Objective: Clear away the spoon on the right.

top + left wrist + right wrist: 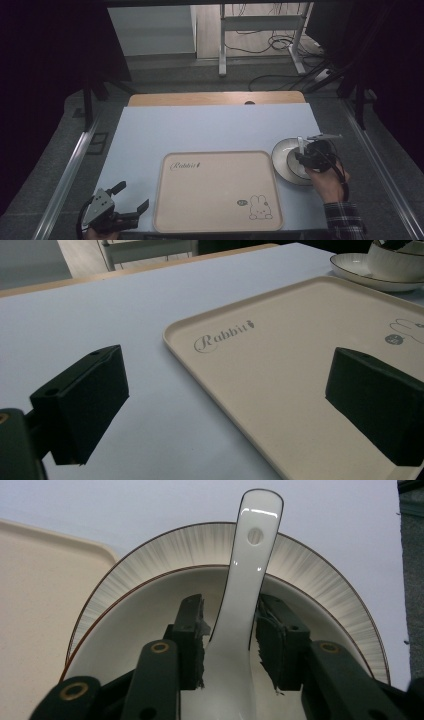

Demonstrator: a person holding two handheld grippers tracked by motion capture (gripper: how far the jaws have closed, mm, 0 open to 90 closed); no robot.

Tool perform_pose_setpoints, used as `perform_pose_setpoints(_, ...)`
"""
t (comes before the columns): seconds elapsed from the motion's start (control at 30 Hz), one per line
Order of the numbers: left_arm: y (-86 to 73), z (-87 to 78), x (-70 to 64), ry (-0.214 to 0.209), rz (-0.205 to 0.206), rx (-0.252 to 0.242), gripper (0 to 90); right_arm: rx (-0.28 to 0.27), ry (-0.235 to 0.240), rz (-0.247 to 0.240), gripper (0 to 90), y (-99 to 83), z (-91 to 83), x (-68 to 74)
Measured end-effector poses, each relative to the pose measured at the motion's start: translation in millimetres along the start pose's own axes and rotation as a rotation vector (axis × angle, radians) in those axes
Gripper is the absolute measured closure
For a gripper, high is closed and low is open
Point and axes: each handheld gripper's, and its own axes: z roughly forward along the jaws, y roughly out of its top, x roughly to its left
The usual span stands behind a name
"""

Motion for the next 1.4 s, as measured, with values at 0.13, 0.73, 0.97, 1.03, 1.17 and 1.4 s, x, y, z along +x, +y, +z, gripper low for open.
perform_pose_setpoints(0.13,0.0,0.0,-0.2,0.001,0.002,0.001,3.6,0.011,0.007,0.018,71.5,0.2,2.6,0.2)
perform_pose_setpoints(0.73,0.5,-0.2,-0.7,0.003,0.008,0.002,3.7,-0.008,0.056,0.025,86.2,3.8,-6.5,-2.0)
perform_pose_setpoints(0.97,0.5,-0.4,-0.5,0.004,0.007,0.0,3.7,-0.009,0.063,0.015,86.4,4.2,-7.5,-1.7)
perform_pose_setpoints(1.03,0.6,-0.4,-0.6,0.005,0.007,0.0,3.7,-0.013,0.066,0.012,86.4,4.6,-8.6,-1.5)
perform_pose_setpoints(1.17,0.6,-0.5,-0.3,0.005,0.006,0.0,3.7,-0.023,0.071,0.009,86.4,6.0,-11.8,-1.6)
perform_pose_setpoints(1.4,0.6,-0.5,-0.3,0.005,0.006,-0.001,3.6,-0.052,0.081,-0.005,86.4,9.3,-24.0,-3.3)
